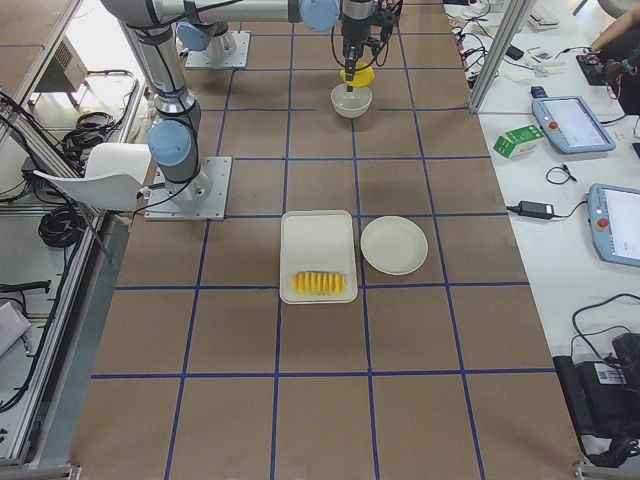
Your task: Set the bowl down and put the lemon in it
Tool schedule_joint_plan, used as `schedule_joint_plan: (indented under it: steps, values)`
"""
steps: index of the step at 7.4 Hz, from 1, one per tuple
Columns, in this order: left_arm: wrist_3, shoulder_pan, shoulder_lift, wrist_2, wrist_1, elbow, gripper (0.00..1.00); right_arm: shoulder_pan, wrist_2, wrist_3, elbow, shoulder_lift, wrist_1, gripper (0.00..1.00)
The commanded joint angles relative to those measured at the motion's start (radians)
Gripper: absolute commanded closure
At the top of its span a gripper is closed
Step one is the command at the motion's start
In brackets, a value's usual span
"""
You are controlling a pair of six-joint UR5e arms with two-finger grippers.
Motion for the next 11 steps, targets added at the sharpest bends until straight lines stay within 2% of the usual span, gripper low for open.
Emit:
schedule_joint_plan:
  steps: [1,2,4,5,6,7,9,11]
  values:
    - [0.015,0.025,0.046,0.053,-0.034,0.029,0.00,0.022,0.027,0.026,0.003,0.057,-0.086,0.89]
    - [0.029,0.048,0.075,0.083,-0.092,0.071,0.00,0.086,0.053,0.071,0.001,0.098,-0.142,0.88]
    - [0.049,0.074,0.147,0.112,-0.312,0.173,0.00,0.190,0.047,0.156,0.012,0.239,-0.302,0.89]
    - [0.072,0.119,0.181,0.226,-0.421,0.226,0.00,0.251,0.031,0.208,0.013,0.313,-0.402,0.89]
    - [0.072,0.156,0.225,0.242,-0.524,0.263,0.00,0.282,0.033,0.224,0.015,0.372,-0.433,0.89]
    - [0.073,0.179,0.271,0.250,-0.578,0.265,0.00,0.290,0.035,0.219,0.015,0.425,-0.428,0.89]
    - [0.073,0.184,0.386,0.233,-0.626,0.235,0.00,0.306,0.038,0.215,0.047,0.436,-0.429,0.89]
    - [0.061,0.177,0.434,0.244,-0.632,0.204,0.00,0.307,0.038,0.215,0.065,0.441,-0.458,0.88]
